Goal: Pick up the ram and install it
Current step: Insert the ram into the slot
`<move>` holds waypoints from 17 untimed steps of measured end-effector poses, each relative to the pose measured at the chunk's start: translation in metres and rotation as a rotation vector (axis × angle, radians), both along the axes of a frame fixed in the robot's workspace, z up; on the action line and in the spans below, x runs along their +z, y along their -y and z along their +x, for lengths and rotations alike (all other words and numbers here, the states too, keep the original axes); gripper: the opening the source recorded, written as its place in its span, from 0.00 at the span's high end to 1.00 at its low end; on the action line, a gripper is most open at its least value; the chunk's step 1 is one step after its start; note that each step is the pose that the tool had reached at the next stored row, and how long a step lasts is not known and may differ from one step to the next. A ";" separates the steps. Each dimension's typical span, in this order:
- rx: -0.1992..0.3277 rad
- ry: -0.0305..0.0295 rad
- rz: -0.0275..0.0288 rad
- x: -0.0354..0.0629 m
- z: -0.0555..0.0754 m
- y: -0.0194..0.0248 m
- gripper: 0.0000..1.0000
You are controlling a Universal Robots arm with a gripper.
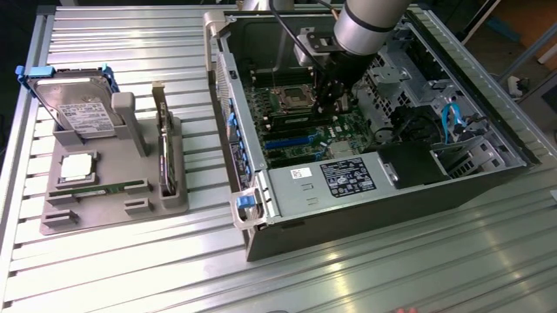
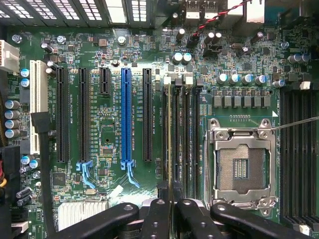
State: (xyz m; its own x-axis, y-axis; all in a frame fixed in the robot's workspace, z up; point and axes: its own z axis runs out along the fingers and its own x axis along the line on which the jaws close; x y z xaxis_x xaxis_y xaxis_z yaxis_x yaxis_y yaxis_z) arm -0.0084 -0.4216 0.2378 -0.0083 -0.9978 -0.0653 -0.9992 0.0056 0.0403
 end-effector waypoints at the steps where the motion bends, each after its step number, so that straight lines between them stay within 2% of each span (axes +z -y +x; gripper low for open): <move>1: 0.000 0.0000 0.0001 0.0000 0.000 0.0000 0.88; 17: 0.000 0.0001 0.0003 -0.0044 0.000 0.0000 0.88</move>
State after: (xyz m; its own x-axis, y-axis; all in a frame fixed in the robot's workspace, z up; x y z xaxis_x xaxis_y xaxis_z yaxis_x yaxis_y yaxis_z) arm -0.0084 -0.4216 0.2334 -0.0082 -0.9978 -0.0655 -0.9992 0.0056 0.0402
